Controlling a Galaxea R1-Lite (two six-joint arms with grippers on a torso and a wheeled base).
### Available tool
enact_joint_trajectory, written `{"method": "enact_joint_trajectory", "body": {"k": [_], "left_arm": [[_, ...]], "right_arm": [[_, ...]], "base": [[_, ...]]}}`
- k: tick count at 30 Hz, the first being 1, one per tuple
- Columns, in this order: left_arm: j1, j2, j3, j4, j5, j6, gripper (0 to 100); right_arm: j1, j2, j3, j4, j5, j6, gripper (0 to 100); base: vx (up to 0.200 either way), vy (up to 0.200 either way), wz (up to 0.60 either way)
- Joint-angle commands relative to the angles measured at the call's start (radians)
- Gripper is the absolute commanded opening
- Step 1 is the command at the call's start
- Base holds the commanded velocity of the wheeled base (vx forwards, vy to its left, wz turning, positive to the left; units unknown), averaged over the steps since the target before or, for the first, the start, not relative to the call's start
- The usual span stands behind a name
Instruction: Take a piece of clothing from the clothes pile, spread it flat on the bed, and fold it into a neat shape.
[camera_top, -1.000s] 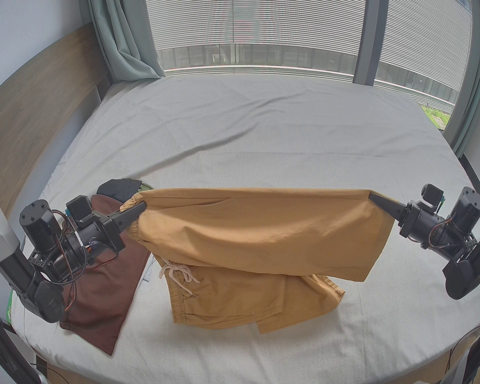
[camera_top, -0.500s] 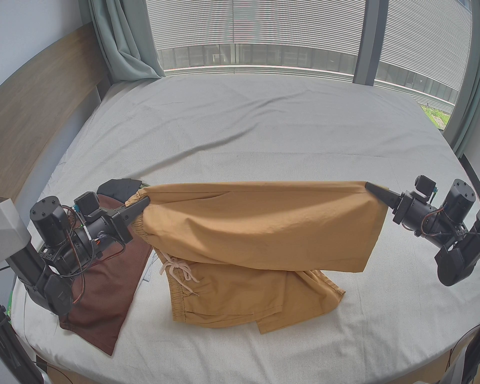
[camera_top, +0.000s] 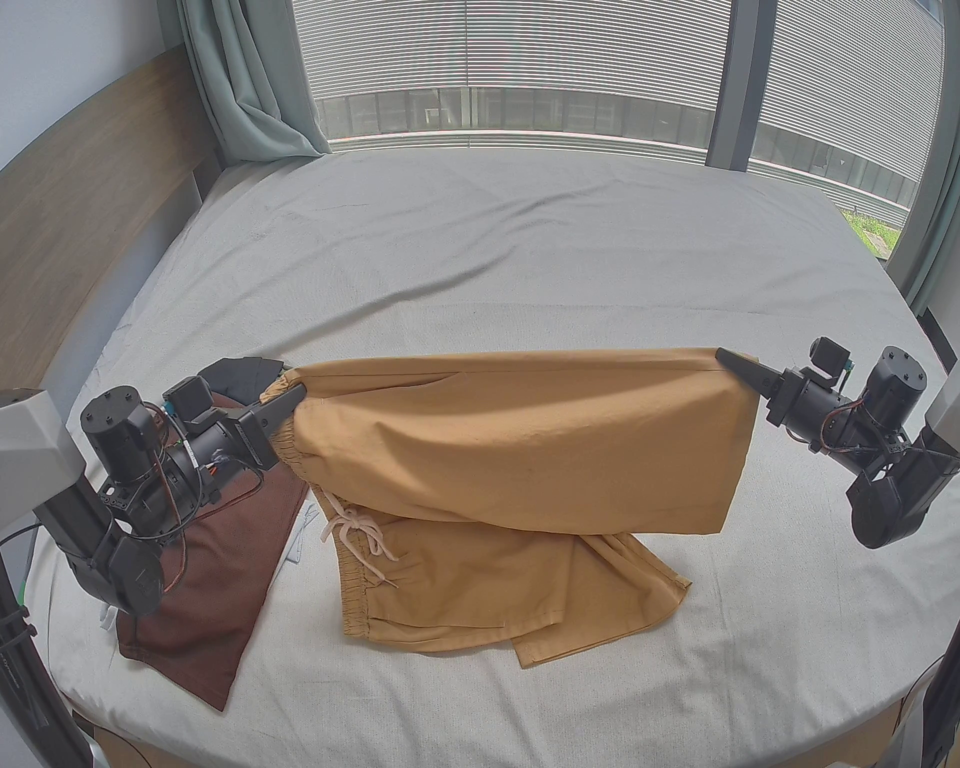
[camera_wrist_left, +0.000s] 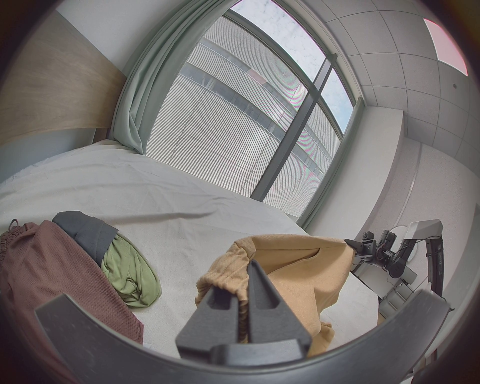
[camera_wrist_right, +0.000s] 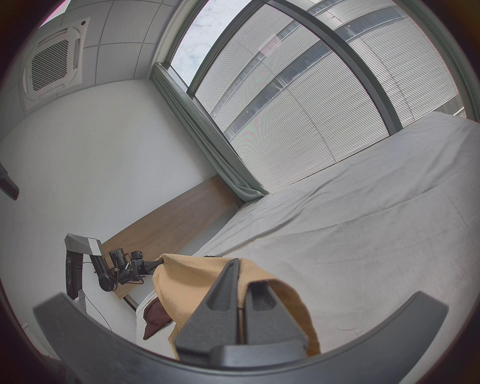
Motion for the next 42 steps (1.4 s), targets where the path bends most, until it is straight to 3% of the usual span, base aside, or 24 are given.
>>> {"method": "enact_joint_trajectory", "body": {"k": [1,14,42], "left_arm": [[-0.001,0.048,-0.027,-0.002,0.005,-0.002,0],[-0.019,0.162,-0.200,0.000,0.104,-0.092,0],[-0.025,0.404,-0.473,-0.002,0.149,-0.178,0]], "right_arm": [[0.000,0.042,-0.030,-0.001,0.000,0.002,0],[0.002,0.199,-0.202,0.001,-0.004,0.002,0],[0.000,0.473,-0.609,0.004,-0.006,0.045,0]], "base": [[0.000,0.000,0.00],[0.000,0.000,0.00],[0.000,0.000,0.00]]}}
